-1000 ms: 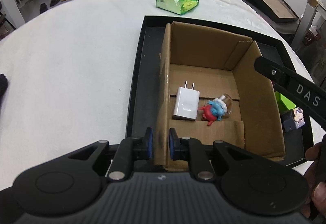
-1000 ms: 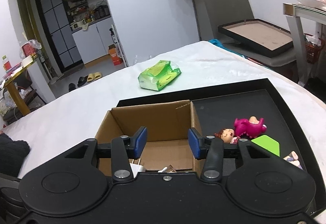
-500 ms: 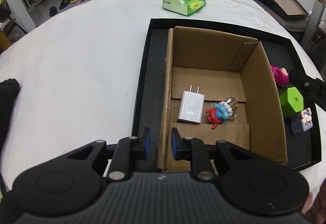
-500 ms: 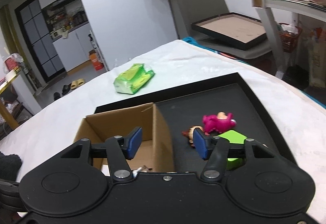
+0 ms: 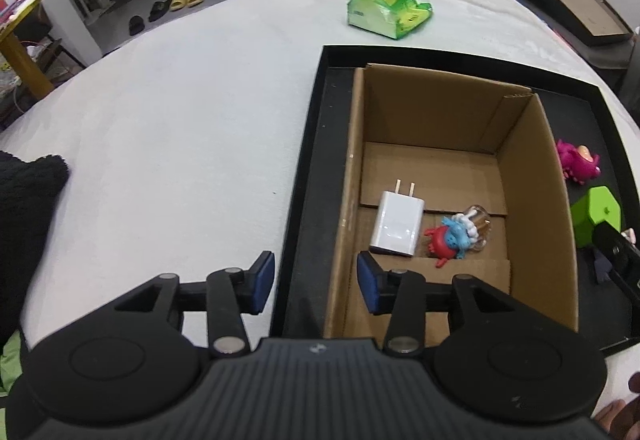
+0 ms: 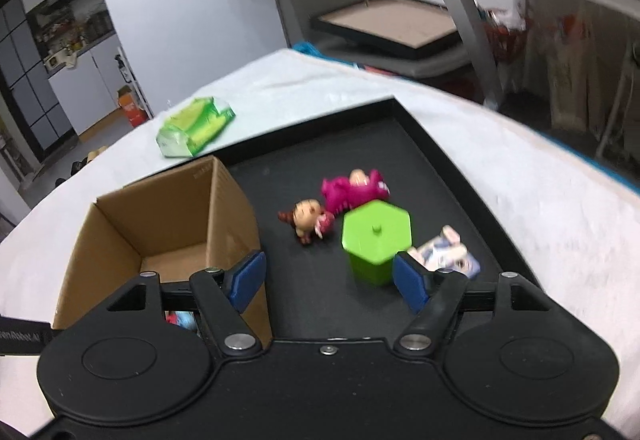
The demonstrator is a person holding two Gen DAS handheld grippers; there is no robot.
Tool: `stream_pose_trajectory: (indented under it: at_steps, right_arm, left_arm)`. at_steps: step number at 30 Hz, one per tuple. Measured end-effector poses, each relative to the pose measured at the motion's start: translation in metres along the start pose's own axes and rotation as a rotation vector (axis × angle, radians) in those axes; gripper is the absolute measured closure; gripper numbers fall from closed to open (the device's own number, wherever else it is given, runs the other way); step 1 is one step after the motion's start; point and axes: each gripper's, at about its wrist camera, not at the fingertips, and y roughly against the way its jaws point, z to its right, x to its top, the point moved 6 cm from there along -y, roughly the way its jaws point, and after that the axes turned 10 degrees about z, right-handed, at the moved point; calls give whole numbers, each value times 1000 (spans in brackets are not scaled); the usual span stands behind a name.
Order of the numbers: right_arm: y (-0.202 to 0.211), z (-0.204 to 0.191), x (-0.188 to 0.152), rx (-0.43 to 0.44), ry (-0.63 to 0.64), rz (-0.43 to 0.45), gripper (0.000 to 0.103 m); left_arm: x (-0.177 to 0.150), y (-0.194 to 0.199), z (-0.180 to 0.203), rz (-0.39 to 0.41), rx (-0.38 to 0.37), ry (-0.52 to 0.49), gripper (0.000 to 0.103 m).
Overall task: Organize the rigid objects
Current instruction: 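Grasp the purple bunny cube with the right gripper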
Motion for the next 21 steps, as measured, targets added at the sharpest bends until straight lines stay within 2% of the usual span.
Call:
stream_pose_trajectory:
  at_steps: [4,10,14,21]
  right_arm:
    - [-4,9,0,-18,-20,-17,33]
    - [-13,36,0,-96,-77,-42,33]
    - [-18,53,-1,-151,-114,-54,22]
    - [-33,65,-10,-177,-113,-100,22]
  left_arm:
    - [2,-3,0,-5,25,9,59]
    - [3,-7,13,-12,39,-20,58]
    - [2,-12,25,-13,54,-34,58]
    - [-1,-19,42,-24,73,-59,57]
